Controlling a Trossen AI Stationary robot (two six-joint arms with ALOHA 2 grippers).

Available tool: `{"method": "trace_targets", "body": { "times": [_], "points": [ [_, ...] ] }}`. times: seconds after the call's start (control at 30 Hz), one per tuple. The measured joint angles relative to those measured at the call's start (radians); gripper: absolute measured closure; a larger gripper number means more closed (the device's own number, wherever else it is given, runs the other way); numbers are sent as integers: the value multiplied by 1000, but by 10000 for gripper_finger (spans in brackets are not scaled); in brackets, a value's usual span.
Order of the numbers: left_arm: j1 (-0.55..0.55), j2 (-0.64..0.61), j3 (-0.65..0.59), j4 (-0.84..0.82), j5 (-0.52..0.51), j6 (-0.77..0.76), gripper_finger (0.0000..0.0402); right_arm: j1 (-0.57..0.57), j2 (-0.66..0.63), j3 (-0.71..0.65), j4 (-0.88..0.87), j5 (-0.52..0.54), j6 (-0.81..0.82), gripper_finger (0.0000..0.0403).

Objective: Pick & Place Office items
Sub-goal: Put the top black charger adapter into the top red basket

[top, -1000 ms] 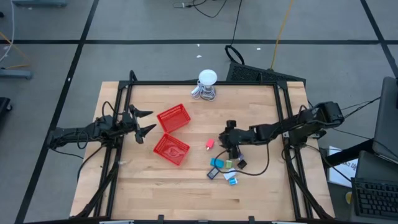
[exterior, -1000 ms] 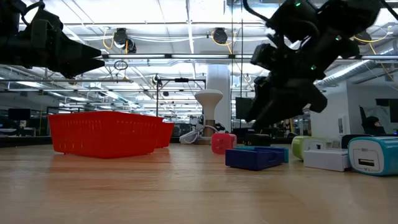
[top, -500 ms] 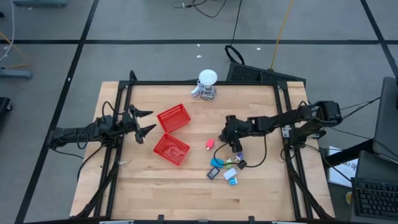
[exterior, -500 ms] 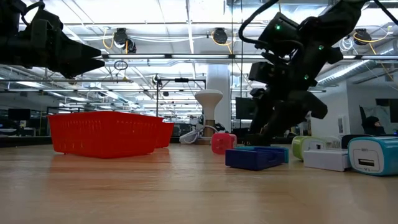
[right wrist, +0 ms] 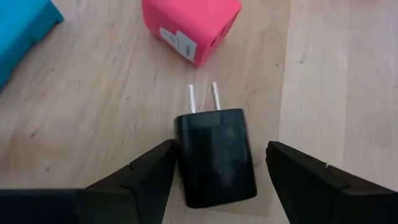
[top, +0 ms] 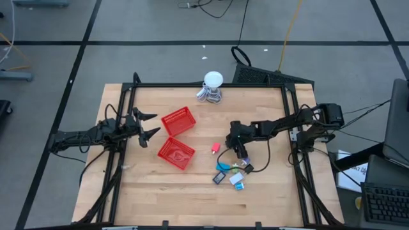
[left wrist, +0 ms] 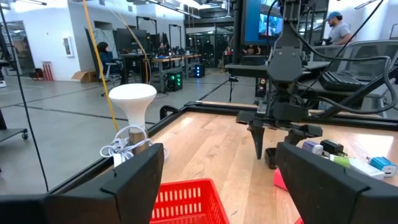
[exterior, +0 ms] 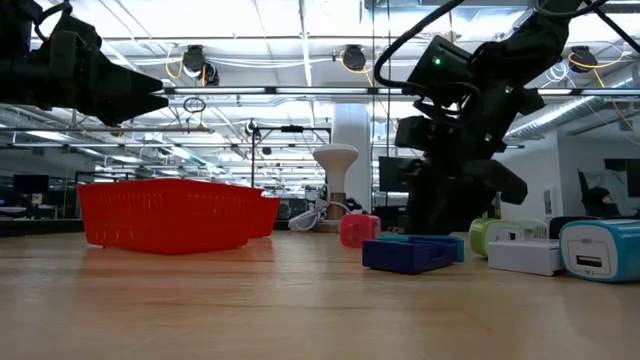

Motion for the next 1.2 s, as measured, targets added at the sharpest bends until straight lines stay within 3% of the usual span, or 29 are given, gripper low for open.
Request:
{"method": "trace_targets", "body": {
  "times": [0.13, 0.33, 0.47, 0.77, 0.97, 1.2],
  "points": [
    [0, 0, 0, 0, 0, 0, 77, 0, -15, -2, -21, 0, 47, 185],
    [0, 0, 0, 0, 0, 0, 75, 0, -46, -3, -39, -2, 162, 265],
    [0, 0, 0, 0, 0, 0, 82, 1, -90, -3, -43, -39, 261, 265],
    [0, 0, 0, 0, 0, 0, 96, 27, -298, -5, 22, -47, 274, 265],
    [0, 0, 0, 0, 0, 0, 85, 47, -420, -95, 247, -20, 258, 265],
    [0, 0, -1, 12, 0, -5, 74, 47, -411, -222, 658, -23, 257, 265]
  ]
}}
